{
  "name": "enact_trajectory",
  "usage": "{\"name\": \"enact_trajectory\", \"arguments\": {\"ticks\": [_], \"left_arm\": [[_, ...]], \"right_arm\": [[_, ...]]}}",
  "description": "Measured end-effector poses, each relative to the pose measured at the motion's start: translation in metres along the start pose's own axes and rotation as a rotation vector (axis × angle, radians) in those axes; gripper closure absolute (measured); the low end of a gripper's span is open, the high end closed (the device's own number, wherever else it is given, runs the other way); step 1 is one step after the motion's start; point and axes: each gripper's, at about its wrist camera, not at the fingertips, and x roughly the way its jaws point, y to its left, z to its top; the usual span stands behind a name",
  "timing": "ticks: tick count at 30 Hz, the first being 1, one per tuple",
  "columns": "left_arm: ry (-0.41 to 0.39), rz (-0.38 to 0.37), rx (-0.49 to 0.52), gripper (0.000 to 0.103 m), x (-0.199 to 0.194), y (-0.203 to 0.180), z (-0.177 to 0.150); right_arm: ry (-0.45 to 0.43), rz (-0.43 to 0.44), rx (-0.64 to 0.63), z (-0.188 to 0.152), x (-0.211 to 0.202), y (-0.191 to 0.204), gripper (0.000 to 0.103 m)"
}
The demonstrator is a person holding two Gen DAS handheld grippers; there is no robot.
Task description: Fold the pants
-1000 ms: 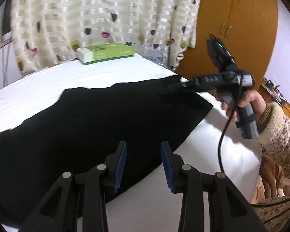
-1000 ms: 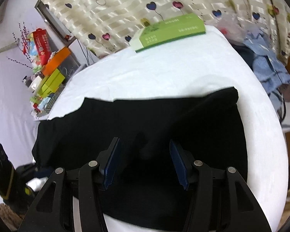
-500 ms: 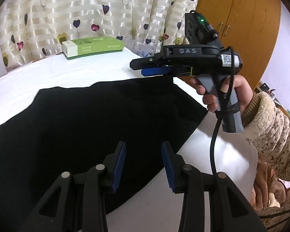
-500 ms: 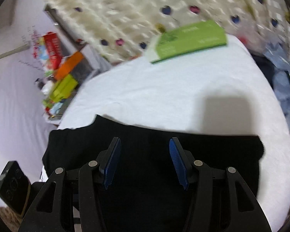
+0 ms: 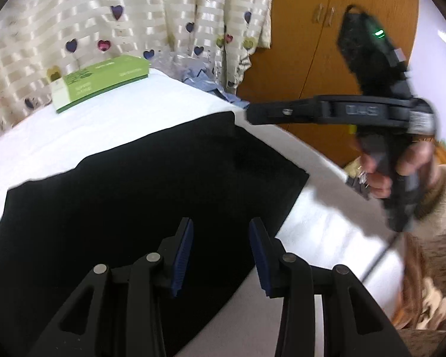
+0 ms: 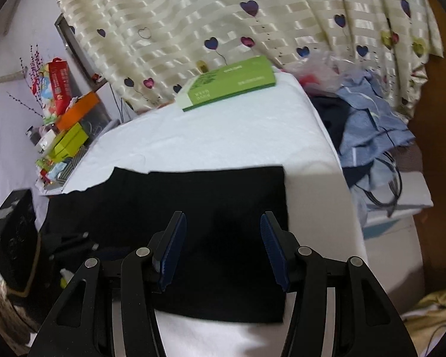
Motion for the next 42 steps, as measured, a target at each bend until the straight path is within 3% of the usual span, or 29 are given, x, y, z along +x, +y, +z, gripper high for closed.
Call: {"name": "enact_trajectory", "arguments": {"ticks": [4, 6, 8, 11, 16, 19, 25, 32, 35, 39, 42], "left_arm": [[0.051, 0.085, 0.051, 0.062, 0.017, -0.004, 0.005], [0.05, 0.078, 0.055, 0.069, 0.018, -0.002, 0.007], [0.049, 0.063, 0.055, 0.087, 0.018, 0.001, 0.009], [0.039, 0.059, 0.059, 0.094, 0.016, 0.006, 0.013], [0.001, 0.044, -0.048, 0.094, 0.01, 0.036, 0.021], [-0.007, 0.054, -0.141, 0.094, 0.009, 0.061, 0.021], [-0.007, 0.063, -0.23, 0.094, 0.011, 0.083, 0.013], [-0.016, 0.081, -0.279, 0.094, 0.007, 0.095, 0.004], [-0.011, 0.05, -0.308, 0.094, 0.008, 0.099, 0.001], [-0.013, 0.036, -0.269, 0.093, 0.003, 0.091, -0.002], [-0.026, 0.016, -0.264, 0.082, -0.004, 0.088, -0.006]], "right_arm": [[0.014, 0.005, 0.022, -0.008, 0.001, -0.005, 0.05], [0.027, 0.008, 0.02, -0.011, 0.005, -0.005, 0.05], [0.032, 0.001, 0.027, -0.012, 0.009, -0.006, 0.05], [0.038, 0.014, 0.039, -0.012, 0.015, -0.005, 0.05], [0.064, -0.059, -0.03, 0.001, 0.031, 0.004, 0.05], [0.082, -0.036, -0.012, 0.013, 0.042, 0.001, 0.05], [0.102, 0.044, 0.047, 0.028, 0.06, 0.0, 0.05], [0.118, 0.163, 0.11, 0.026, 0.072, 0.005, 0.05], [0.093, 0.156, 0.137, 0.031, 0.078, 0.002, 0.05], [0.113, 0.114, 0.105, 0.039, 0.092, 0.005, 0.05], [0.12, 0.114, 0.063, 0.042, 0.096, 0.012, 0.05]]}}
